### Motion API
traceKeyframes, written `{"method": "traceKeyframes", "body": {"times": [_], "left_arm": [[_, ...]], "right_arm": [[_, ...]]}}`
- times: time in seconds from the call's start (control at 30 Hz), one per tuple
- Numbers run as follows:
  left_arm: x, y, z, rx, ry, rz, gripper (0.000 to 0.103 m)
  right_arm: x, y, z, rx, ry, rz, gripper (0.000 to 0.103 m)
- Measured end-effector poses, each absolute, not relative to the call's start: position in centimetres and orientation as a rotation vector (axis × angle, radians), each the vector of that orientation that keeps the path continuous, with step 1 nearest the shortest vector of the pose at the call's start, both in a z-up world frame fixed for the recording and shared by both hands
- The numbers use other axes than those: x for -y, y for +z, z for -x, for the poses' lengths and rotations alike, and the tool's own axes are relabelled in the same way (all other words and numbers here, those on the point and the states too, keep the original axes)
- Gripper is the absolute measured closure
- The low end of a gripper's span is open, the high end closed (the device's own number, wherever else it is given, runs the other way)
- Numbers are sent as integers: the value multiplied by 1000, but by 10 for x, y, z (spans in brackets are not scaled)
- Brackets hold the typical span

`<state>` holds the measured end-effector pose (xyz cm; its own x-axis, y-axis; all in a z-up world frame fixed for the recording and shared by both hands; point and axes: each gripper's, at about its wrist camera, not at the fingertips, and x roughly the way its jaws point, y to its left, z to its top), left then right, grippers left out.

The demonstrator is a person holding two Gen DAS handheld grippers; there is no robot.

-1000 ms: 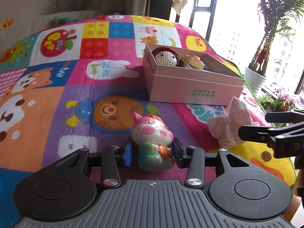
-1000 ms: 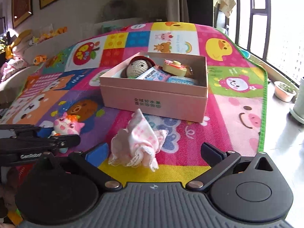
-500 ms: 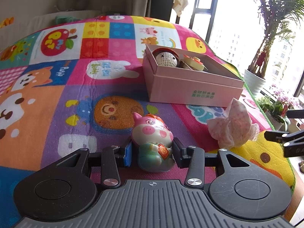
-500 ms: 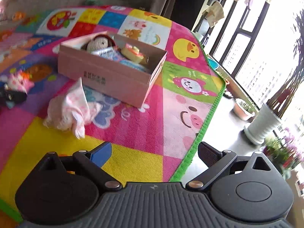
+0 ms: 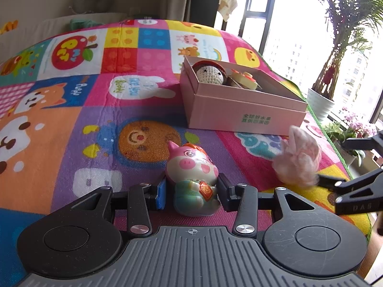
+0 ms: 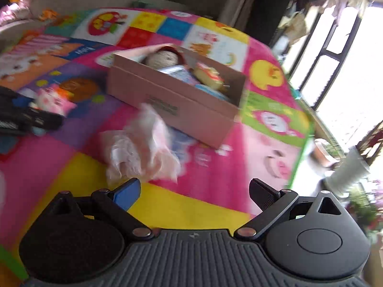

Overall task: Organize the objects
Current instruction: 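Lift the pig figurine with the left tool while the right tool holds the lace cloth, then carry the pig figurine over the pink box with the left tool while the right tool carries the lace cloth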

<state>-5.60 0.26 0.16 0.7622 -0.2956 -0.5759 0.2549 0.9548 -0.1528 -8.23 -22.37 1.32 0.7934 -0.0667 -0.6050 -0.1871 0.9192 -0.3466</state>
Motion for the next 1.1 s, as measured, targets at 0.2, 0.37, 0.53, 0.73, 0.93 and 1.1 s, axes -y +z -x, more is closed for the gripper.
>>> {"method": "traceKeyframes", "body": {"times": [0.2,0.37,0.53,0.73,0.93,1.1], "left_arm": [[-3,1,56,-637,-299,65,56],[-3,1,56,-637,-299,67,56],[-4,1,56,-637,-300,75,57],[-3,9,56,-639,-305,79,58],[26,64,25,-536,-416,63,58],[71,89,-30,-485,-494,96,57]], "right_arm": [[260,38,93,-658,82,235,5],[243,52,84,-660,271,16,9],[216,31,51,-730,294,34,68],[240,50,61,-668,285,1,87],[286,83,85,-544,261,-83,87],[306,83,93,-495,266,-144,87]]}}
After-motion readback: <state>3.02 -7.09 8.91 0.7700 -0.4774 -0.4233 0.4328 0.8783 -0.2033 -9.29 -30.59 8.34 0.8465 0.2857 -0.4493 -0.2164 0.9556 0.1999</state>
